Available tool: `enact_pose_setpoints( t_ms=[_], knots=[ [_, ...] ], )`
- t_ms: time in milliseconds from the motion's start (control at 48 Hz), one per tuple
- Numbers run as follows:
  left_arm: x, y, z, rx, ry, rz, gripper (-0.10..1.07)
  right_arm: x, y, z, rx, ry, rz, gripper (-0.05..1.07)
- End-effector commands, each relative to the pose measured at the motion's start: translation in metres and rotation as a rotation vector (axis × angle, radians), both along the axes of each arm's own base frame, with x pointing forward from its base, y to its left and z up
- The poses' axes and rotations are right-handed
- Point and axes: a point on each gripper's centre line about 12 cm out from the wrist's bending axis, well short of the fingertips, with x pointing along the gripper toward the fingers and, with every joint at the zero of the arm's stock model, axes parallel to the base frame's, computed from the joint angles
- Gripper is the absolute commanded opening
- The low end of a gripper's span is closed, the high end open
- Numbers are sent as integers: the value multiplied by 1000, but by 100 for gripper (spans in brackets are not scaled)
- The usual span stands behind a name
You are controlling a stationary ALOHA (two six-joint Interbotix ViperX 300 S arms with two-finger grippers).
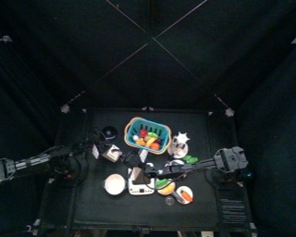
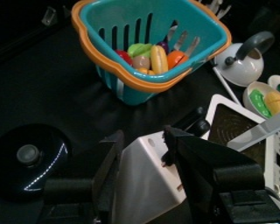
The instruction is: Place cleaver on stove
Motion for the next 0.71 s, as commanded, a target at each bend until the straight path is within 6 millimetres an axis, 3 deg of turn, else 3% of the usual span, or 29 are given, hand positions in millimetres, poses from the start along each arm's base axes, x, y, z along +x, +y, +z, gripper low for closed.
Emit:
enact_pose_setpoints(
  t_ms=[0,354,521,688],
  knots=[
    [3,2,7,18,-25,3,81,-13,-3,29,6,-58,1,55],
    [4,4,15,55,-77,10,81,-91,11,21,144,0,31,55],
    [3,4,20,78,-106,12,81,-120,10,7,207,41,21,55],
    [2,3,21,93,-116,8,81,-140,6,-21,186,112,17,55]
  ],
)
